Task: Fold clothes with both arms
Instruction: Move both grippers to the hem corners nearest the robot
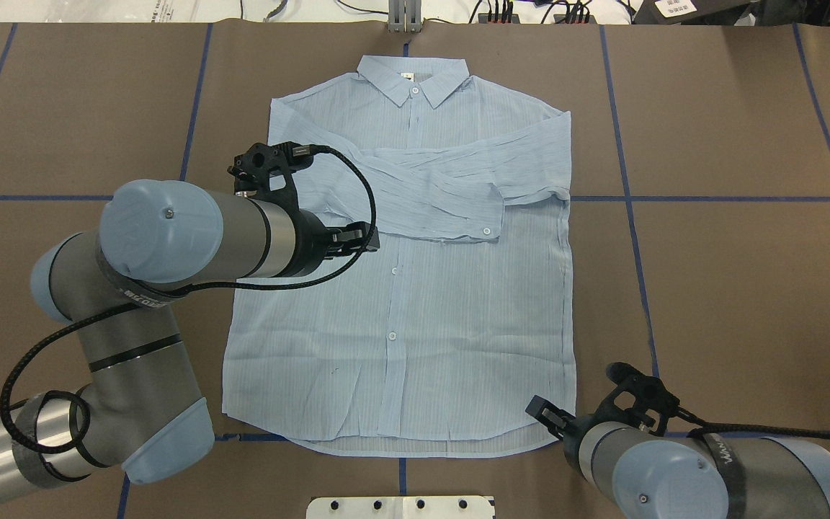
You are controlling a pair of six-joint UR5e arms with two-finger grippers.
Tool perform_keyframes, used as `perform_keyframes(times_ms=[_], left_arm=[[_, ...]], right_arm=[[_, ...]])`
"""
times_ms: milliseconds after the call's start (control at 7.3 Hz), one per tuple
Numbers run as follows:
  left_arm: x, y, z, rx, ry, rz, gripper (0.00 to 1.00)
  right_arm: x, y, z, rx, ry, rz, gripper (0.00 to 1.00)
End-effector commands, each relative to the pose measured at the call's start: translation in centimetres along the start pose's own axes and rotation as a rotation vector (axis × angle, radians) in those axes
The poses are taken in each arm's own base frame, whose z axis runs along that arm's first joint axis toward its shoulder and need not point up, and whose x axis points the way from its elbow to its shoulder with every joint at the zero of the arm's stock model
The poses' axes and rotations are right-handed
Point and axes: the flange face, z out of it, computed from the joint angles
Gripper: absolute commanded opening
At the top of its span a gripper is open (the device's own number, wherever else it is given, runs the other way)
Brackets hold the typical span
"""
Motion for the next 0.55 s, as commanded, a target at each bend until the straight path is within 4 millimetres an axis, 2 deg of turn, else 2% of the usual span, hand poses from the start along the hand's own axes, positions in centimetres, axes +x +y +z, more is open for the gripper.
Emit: perform_keyframes(times_ms=[0, 274, 411], left_arm=[[-0.4, 0.1, 0.2, -0.002, -0.006, -0.003, 0.71], [-0.3, 0.2, 0.2, -0.004, -0.006, -0.003, 0.71], [-0.4, 0.2, 0.3, -0.004, -0.008, -0.003, 0.71]], right_arm=[[0.4, 0.0, 1.8, 0.036, 0.033, 0.000, 0.85], [0.0, -1.8, 2.1, 0.063, 0.032, 0.014, 0.80], [-0.1, -2.0, 2.2, 0.067, 0.032, 0.017, 0.75]])
